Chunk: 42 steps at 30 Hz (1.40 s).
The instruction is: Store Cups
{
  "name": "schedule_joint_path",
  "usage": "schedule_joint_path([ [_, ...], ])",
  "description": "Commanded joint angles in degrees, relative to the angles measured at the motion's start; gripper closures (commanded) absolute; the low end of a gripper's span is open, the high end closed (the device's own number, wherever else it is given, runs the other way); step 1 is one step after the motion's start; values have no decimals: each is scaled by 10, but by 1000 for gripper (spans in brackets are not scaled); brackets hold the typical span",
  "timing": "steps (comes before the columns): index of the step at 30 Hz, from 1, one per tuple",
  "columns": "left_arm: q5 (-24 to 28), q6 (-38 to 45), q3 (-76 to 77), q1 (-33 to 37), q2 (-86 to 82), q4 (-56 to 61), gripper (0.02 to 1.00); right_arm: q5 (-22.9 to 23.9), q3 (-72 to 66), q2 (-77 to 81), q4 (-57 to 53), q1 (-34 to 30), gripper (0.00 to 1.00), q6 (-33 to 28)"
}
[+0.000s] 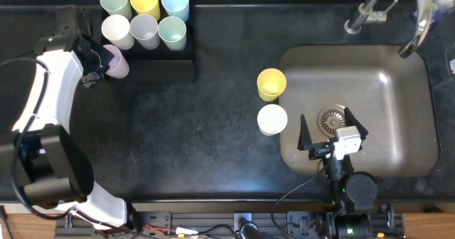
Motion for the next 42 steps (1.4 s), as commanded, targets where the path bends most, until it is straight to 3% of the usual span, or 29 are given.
schedule_joint_path([
  [1,-5,2,4,-4,10,1,415,-4,-8,-5,3,-1,5,4],
  [2,-4,2,4,-4,10,0,215,-4,-8,-5,3,-1,5,4],
  [4,-4,2,4,-4,8,-3,23,-4,-8,-5,3,-1,3,4],
  [15,-1,8,4,-33,-121,-72,20,-4,-8,-5,3,-1,5,4],
  [18,13,43,4,-88,-167,-71,20,-4,-8,-5,3,-1,5,4],
  [23,-2,66,4,-264,-170,-25,20,-4,-8,-5,3,-1,5,4],
  [29,-4,-20,6,-454,-87,63,20,-4,-8,-5,3,-1,3,4],
  [34,26,-45,47,-511,-18,69,20,-4,-8,-5,3,-1,5,4],
  [42,54,-43,125,-515,59,23,20,-4,-8,-5,3,-1,3,4],
])
